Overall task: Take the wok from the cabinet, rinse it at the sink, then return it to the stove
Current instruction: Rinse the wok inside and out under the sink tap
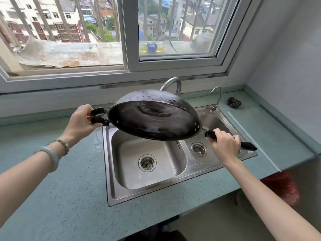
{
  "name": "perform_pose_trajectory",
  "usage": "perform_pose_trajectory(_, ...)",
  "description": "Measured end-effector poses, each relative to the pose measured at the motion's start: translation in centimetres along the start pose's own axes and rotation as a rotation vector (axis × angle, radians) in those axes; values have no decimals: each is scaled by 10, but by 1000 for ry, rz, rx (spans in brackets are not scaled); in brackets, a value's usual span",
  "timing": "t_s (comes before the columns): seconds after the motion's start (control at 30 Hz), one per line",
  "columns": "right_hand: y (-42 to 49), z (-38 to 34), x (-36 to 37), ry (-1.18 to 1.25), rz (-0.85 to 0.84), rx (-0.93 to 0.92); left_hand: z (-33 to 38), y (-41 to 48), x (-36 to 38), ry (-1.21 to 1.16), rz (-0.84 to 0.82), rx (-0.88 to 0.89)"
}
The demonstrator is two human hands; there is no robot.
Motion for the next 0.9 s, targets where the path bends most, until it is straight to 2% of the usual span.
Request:
perform_pose_trajectory(0.13, -1, 1, -7, -5, 42, 24, 8, 7, -7, 7, 3, 29)
perform_pose_trajectory(0.53, -13, 7, 17, -32, -26, 37, 14, -12, 15, 29, -128, 65)
perform_pose_trajectory(0.7, -6, 4, 16, -15, 6, 38, 6, -12, 11, 32, -57, 32)
perform_pose_trajectory(0.9, -8, 4, 29, -18, -35, 17, 0, -19, 13, 42, -69, 12)
Point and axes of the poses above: each hand's wrist, its own y-axis towards the middle knuckle, its own x-axis out of the palm, z = x × y, the point moved 7 cm from there along y, towards the middle knuckle, and after that the axes turned 15 degrees about x, right-handed, at the moved point
